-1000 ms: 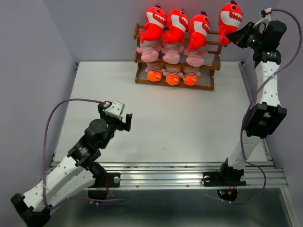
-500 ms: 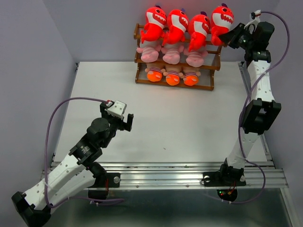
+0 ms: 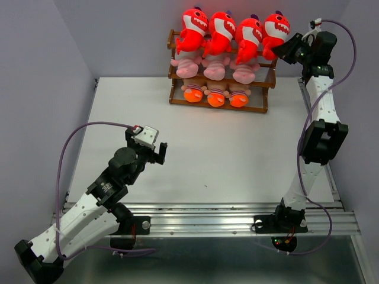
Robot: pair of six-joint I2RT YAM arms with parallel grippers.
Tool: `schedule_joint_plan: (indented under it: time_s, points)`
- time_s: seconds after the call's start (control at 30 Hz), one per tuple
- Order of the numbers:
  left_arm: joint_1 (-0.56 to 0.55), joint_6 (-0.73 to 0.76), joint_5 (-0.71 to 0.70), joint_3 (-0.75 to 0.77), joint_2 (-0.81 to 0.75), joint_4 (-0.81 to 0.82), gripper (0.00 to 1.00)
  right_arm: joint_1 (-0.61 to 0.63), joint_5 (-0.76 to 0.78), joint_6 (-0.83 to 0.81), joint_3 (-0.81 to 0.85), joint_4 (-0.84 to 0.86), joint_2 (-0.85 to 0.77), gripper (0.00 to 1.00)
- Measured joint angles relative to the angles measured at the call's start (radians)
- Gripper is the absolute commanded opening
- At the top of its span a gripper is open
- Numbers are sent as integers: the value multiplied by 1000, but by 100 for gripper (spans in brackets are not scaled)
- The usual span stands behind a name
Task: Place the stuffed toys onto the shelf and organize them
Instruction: Place the stuffed toy onto shelf
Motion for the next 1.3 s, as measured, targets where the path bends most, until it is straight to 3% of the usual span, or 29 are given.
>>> schedule_joint_plan:
  time_s: [0.67, 1.3]
  points:
    - [6, 1, 9, 0, 7, 7, 99, 0, 10, 4, -2, 9, 2, 65]
    - [6, 2, 30, 0, 12, 8, 99, 0, 19, 0, -74, 68, -41, 84]
